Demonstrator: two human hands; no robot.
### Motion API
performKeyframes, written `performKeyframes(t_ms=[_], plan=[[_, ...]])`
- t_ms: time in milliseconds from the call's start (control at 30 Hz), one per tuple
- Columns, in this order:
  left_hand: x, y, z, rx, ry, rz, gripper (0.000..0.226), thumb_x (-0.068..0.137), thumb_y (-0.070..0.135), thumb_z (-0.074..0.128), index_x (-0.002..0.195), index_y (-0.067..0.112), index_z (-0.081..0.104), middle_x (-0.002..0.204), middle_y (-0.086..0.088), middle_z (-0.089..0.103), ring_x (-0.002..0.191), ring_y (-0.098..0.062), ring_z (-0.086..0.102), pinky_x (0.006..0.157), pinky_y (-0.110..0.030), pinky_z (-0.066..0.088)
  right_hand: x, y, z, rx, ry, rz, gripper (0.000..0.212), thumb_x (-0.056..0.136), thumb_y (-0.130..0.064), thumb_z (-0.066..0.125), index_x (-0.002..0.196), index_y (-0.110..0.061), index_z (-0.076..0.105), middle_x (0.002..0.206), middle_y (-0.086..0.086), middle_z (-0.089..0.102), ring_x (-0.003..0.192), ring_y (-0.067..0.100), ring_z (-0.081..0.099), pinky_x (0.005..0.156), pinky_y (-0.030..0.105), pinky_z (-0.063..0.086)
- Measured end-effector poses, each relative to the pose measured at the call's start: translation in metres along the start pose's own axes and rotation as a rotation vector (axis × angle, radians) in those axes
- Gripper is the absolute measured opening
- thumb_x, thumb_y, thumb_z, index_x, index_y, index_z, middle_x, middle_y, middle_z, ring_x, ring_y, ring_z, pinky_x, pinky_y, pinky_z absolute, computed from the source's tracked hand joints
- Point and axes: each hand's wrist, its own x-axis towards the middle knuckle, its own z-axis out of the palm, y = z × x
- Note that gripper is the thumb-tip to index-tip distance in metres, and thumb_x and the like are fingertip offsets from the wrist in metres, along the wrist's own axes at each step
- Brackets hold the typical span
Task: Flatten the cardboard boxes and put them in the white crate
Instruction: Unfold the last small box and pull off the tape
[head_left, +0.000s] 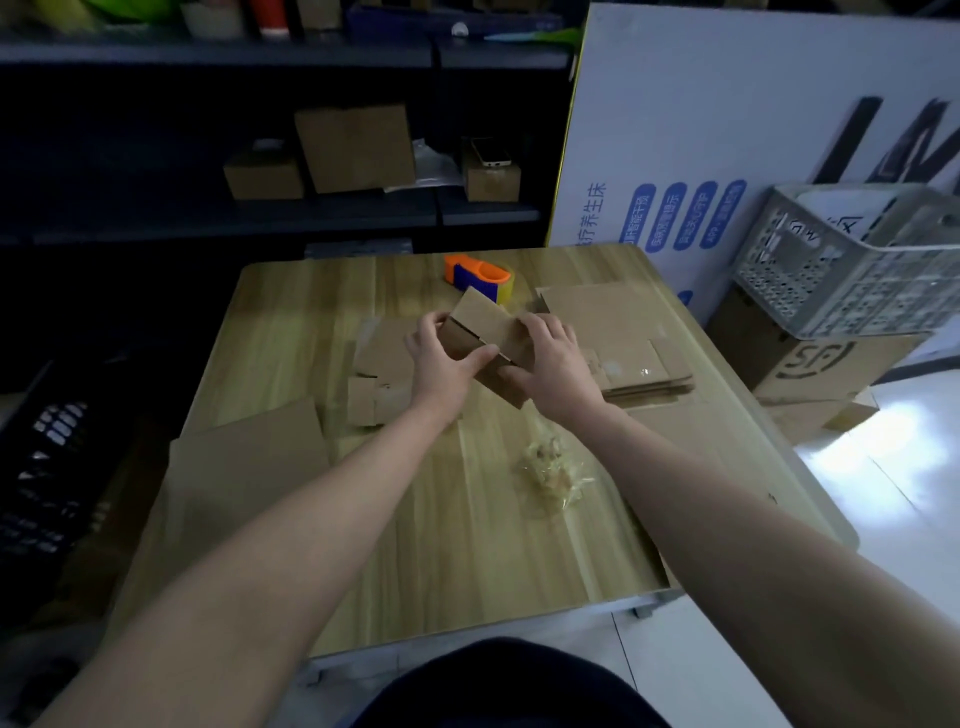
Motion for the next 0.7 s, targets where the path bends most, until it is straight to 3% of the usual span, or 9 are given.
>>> performKeyframes(t_ms=[100,233,300,400,467,567,633,700], plan=[[0.004,-0.007,-0.003,-0.022,-0.02,0.005,0.067,0.073,0.031,0.079,0.124,0.026,0.035,0.12,0.004,0.031,0.089,0.008,0.041,0.075,-0.009,0.037,0.0,-0.005,-0.001,0.0,-0.018,0.004,0.059,0.091,-0.03,0.059,0.142,-0.014,0.035,0.137,0.005,0.043,0.122,0.023,0.037,0.1,0.035,0.036],[0.01,-0.012,-0.008,-0.032,-0.026,-0.028,0.071,0.071,0.039,0.078,0.126,0.027,0.034,0.12,0.004,0.03,0.088,0.007,0.041,0.075,-0.013,0.041,0.0,-0.011,0.001,0.029,0.008,0.018,0.042,0.098,-0.031,0.046,0.136,-0.012,0.047,0.131,0.006,0.052,0.119,0.025,0.044,0.094,0.033,0.038],[0.014,-0.013,-0.009,-0.021,-0.013,-0.059,0.074,0.07,0.038,0.079,0.128,0.025,0.034,0.119,0.005,0.029,0.084,0.006,0.042,0.066,-0.006,0.036,0.002,-0.014,0.002,0.045,0.031,0.004,0.037,0.1,-0.028,0.043,0.13,-0.011,0.055,0.12,0.007,0.06,0.111,0.026,0.05,0.086,0.03,0.038],[0.016,-0.013,-0.007,-0.021,-0.005,-0.103,0.068,0.074,0.027,0.077,0.126,0.024,0.033,0.117,0.004,0.029,0.083,0.0,0.046,0.058,-0.006,0.037,0.003,-0.019,0.005,0.05,0.056,-0.008,0.035,0.1,-0.028,0.043,0.127,-0.011,0.059,0.113,0.007,0.064,0.104,0.027,0.053,0.082,0.032,0.04],[0.019,-0.012,-0.009,-0.055,-0.036,-0.153,0.059,0.078,0.017,0.07,0.124,0.024,0.034,0.118,0.001,0.033,0.086,-0.007,0.048,0.066,-0.011,0.043,0.003,-0.021,0.007,0.055,0.068,0.001,0.036,0.1,-0.029,0.043,0.127,-0.012,0.059,0.114,0.007,0.065,0.105,0.026,0.054,0.085,0.035,0.044],[0.025,-0.008,-0.015,-0.13,-0.109,-0.208,0.047,0.077,0.003,0.059,0.115,0.023,0.039,0.113,-0.003,0.045,0.097,-0.015,0.051,0.082,-0.031,0.05,0.004,-0.021,0.011,0.099,0.088,0.058,0.036,0.1,-0.031,0.042,0.123,-0.011,0.061,0.112,0.006,0.066,0.105,0.025,0.056,0.085,0.034,0.045],[0.028,-0.007,-0.019,-0.099,-0.091,-0.184,0.045,0.076,-0.001,0.058,0.11,0.023,0.043,0.103,0.002,0.05,0.096,-0.016,0.052,0.075,-0.024,0.048,0.003,-0.02,0.013,0.112,0.098,0.087,0.035,0.101,-0.031,0.041,0.118,-0.011,0.063,0.103,0.006,0.066,0.099,0.026,0.057,0.08,0.033,0.046],[0.032,-0.008,-0.022,0.001,-0.034,-0.158,0.045,0.08,0.0,0.062,0.115,0.023,0.045,0.106,0.007,0.054,0.094,-0.01,0.052,0.063,-0.011,0.04,0.002,-0.022,0.014,0.071,0.1,0.088,0.035,0.101,-0.032,0.04,0.12,-0.014,0.062,0.106,0.005,0.066,0.1,0.025,0.056,0.077,0.03,0.043]])
